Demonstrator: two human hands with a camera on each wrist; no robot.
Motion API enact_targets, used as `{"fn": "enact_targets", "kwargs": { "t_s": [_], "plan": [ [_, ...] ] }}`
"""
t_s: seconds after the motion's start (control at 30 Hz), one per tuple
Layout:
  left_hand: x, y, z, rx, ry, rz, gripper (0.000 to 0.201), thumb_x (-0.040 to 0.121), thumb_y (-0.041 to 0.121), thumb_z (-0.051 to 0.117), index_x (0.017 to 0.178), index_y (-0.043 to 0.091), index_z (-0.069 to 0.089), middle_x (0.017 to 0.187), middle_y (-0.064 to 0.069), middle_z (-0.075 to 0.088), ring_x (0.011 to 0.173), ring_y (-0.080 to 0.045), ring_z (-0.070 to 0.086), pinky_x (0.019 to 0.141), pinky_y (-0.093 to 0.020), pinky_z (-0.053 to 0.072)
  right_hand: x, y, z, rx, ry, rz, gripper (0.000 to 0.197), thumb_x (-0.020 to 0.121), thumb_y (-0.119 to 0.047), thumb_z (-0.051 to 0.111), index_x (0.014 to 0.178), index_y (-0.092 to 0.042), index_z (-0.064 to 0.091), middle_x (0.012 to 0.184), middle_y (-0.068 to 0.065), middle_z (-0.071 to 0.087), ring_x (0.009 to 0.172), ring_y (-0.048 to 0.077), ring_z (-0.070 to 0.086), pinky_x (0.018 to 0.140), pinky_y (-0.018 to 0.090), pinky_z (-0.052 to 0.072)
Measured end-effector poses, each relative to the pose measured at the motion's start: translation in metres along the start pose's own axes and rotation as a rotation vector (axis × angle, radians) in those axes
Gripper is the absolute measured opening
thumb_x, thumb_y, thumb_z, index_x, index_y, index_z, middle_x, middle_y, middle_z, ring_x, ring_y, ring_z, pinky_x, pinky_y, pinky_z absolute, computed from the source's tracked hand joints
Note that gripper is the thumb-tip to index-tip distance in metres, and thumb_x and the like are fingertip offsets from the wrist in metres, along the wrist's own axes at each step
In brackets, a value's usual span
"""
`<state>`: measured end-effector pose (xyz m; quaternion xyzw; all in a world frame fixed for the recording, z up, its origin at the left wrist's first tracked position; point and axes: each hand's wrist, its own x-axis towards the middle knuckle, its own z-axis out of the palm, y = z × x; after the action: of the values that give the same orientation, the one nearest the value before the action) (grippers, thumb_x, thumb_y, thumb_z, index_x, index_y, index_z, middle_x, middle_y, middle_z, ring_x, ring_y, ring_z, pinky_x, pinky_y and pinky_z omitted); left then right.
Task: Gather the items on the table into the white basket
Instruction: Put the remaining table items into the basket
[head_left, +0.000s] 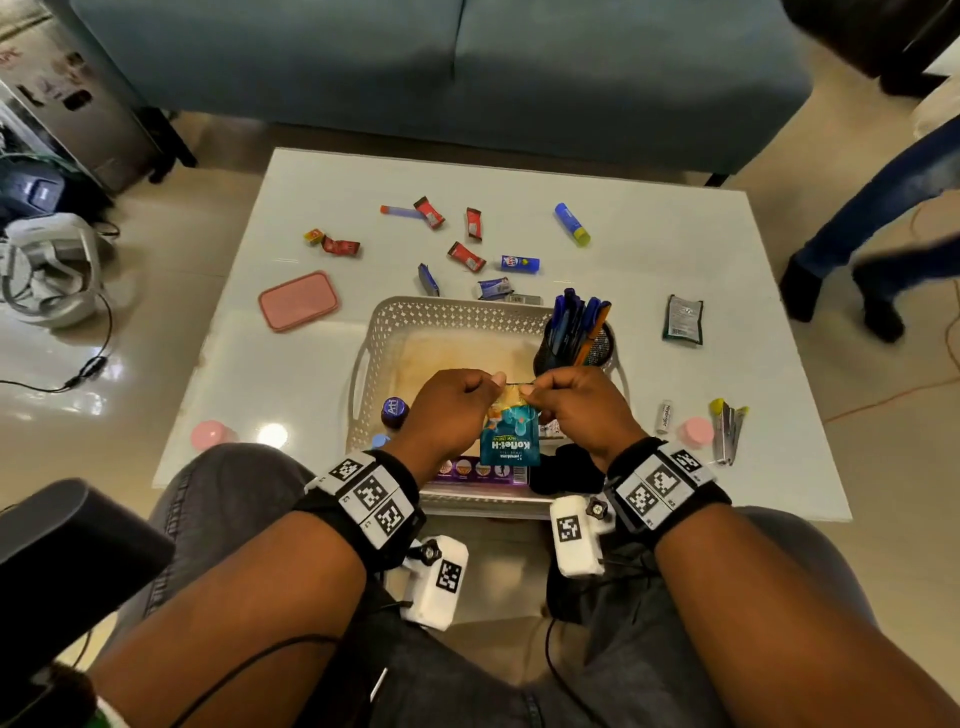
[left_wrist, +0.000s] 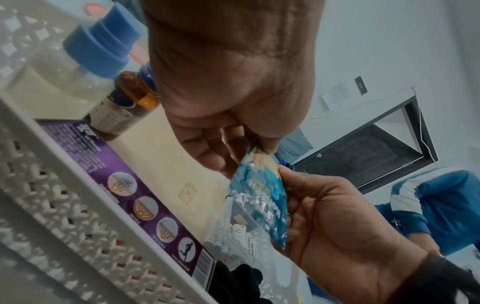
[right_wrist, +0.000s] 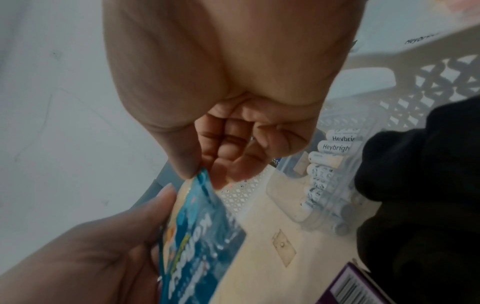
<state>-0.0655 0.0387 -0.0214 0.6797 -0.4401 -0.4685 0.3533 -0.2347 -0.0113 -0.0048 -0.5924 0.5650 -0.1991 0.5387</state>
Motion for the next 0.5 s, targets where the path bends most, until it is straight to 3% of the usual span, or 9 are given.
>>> {"fn": "enact_targets", "kwargs": {
  "t_s": [0.07,0.13,0.23,0.33,0.4,0.5],
  "plan": [
    [0.002,-0.002,0.001,0.007,0.025,0.012,0.050,0.102,0.042,0.055,0.072,0.003,0.064,0.066,-0.018,0.059,0.058,-0.018,0.050,0.061,-0.037,0.041,-0.001,-0.001,0.000,0.007,0.025,-0.003,0.019,0.089,-0.019,0.072,0.074,-0.008,0.075,0.062,-0.007,0.065,0.053,0.001,0.055,0.056,0.014,0.046],
    [0.004,-0.003,0.001,-0.002,0.036,0.010,0.048,0.101,0.043,0.056,0.073,0.005,0.066,0.070,-0.019,0.063,0.059,-0.018,0.053,0.062,-0.043,0.046,0.001,0.001,0.000,0.006,0.006,0.013,0.018,0.090,-0.020,0.072,0.080,-0.006,0.075,0.069,-0.001,0.068,0.054,0.003,0.057,0.055,0.015,0.048],
    [0.008,-0.009,0.001,0.017,0.056,-0.014,0.044,0.101,0.043,0.056,0.073,0.011,0.068,0.068,-0.010,0.066,0.063,-0.019,0.058,0.069,-0.050,0.053,0.002,0.006,0.000,-0.027,-0.137,0.073,0.017,0.088,-0.017,0.074,0.092,-0.001,0.070,0.086,0.015,0.074,0.061,0.013,0.065,0.062,0.027,0.055],
    [0.009,-0.013,0.000,0.030,0.058,-0.078,0.027,0.095,0.049,0.062,0.085,0.024,0.068,0.083,0.002,0.070,0.077,-0.016,0.067,0.075,-0.045,0.057,0.000,0.009,0.005,-0.107,-0.137,0.072,0.019,0.087,-0.012,0.075,0.090,0.003,0.065,0.079,0.018,0.072,0.057,0.012,0.066,0.062,0.029,0.055],
    [0.007,-0.014,0.001,0.040,0.019,-0.152,0.021,0.092,0.046,0.067,0.106,0.031,0.061,0.088,0.003,0.069,0.076,-0.016,0.069,0.069,-0.037,0.059,0.002,0.013,0.010,-0.140,-0.054,0.086,0.016,0.085,-0.012,0.077,0.091,-0.003,0.065,0.074,0.011,0.070,0.056,0.013,0.067,0.059,0.029,0.056],
    [0.000,-0.014,0.001,0.073,-0.054,-0.212,0.039,0.091,0.029,0.071,0.120,0.030,0.045,0.079,-0.004,0.068,0.062,-0.018,0.064,0.059,-0.035,0.055,0.006,0.019,0.016,-0.244,0.050,0.082,0.025,0.080,-0.014,0.079,0.095,-0.023,0.061,0.074,0.004,0.070,0.065,0.019,0.070,0.063,0.035,0.059]
  ]
}}
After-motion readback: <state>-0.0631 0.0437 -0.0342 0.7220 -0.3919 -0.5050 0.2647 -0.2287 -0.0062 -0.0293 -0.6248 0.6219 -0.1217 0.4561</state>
